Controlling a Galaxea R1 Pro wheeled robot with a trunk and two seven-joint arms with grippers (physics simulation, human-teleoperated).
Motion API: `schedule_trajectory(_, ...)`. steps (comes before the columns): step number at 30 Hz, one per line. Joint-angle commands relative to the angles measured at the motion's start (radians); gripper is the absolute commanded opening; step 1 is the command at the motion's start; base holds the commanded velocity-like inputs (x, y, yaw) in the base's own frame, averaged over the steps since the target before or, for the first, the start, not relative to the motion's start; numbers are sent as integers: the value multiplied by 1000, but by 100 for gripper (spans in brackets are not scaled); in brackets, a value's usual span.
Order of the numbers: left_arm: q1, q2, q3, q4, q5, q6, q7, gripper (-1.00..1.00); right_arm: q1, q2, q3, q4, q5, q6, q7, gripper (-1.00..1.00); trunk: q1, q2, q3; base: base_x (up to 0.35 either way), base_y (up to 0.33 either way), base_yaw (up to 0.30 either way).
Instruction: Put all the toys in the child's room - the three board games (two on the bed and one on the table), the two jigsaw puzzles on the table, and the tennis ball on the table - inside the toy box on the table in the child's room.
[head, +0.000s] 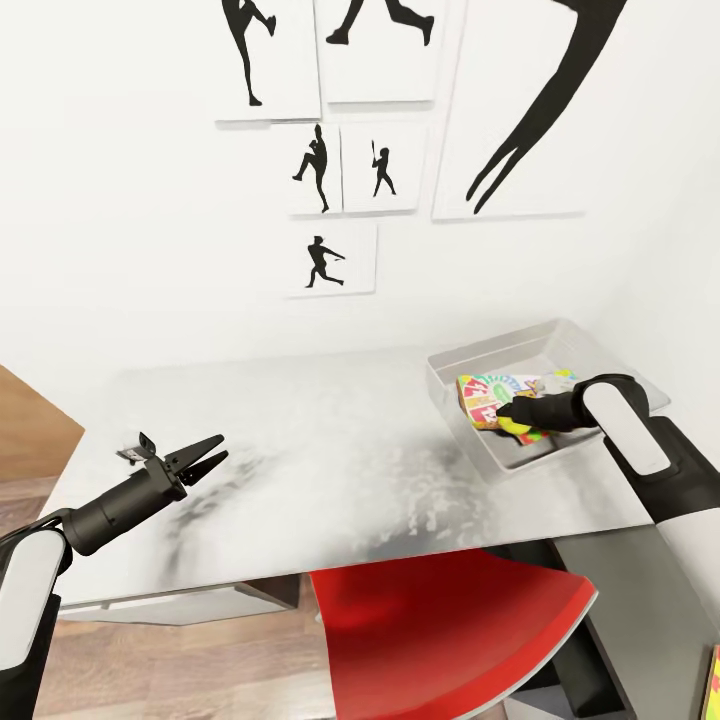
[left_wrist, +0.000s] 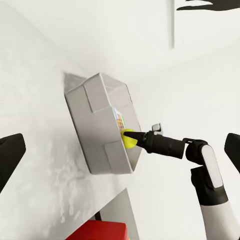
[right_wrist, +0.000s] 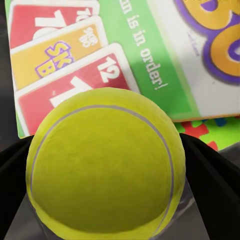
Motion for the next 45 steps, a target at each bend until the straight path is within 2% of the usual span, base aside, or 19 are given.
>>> schedule_trajectory(1,-1,0,1,0,-3,4,-5,100,-1,-1,3,-1,-10,1,-10,-100,1,-2,-2,0,0,0)
schedule_trajectory(2,-1,0,1,0,-3,4,-5,100,-1,-1,2,-1,-10,1,-10,100,1,-2,-2,0,0,0)
schedule_trajectory(16,-1,0,1,-1,-3,4,-5,100,-7,3,-9,-1,-7,1,-11,100,1,-2,-2,0,0,0)
schedule_trajectory(23,-1,1,0,0,-2,5,-6,100,-13,-4,-25,-32,-6,1,-12,100,1,-2,-2,0,0,0)
schedule_trajectory(28,-2,2,0,0,-2,7,-7,100,-6,-14,-101,-133,-5,1,-12,100,1,-2,-2,0,0,0)
schedule_trajectory(29,-2,0,0,0,-2,6,-8,100,0,-21,-130,-178,-4,1,-13,100,1,-2,-2,0,0,0)
schedule_trajectory(30,-2,-1,0,0,-2,6,-9,100,5,-25,-142,-199,-4,1,-13,100,1,-2,-2,0,0,0)
schedule_trajectory(31,-1,-3,-1,0,-2,5,-11,100,31,-39,-175,-254,-4,1,-12,100,1,-2,-2,0,0,0)
schedule_trajectory(36,-1,-4,-2,0,-2,4,-12,100,61,-53,-217,-325,-4,1,-11,100,1,-2,-2,-16,0,0)
schedule_trajectory(45,-1,-5,-2,0,-2,4,-14,100,75,-60,-262,-385,-4,1,-11,100,1,-2,-2,-218,0,0)
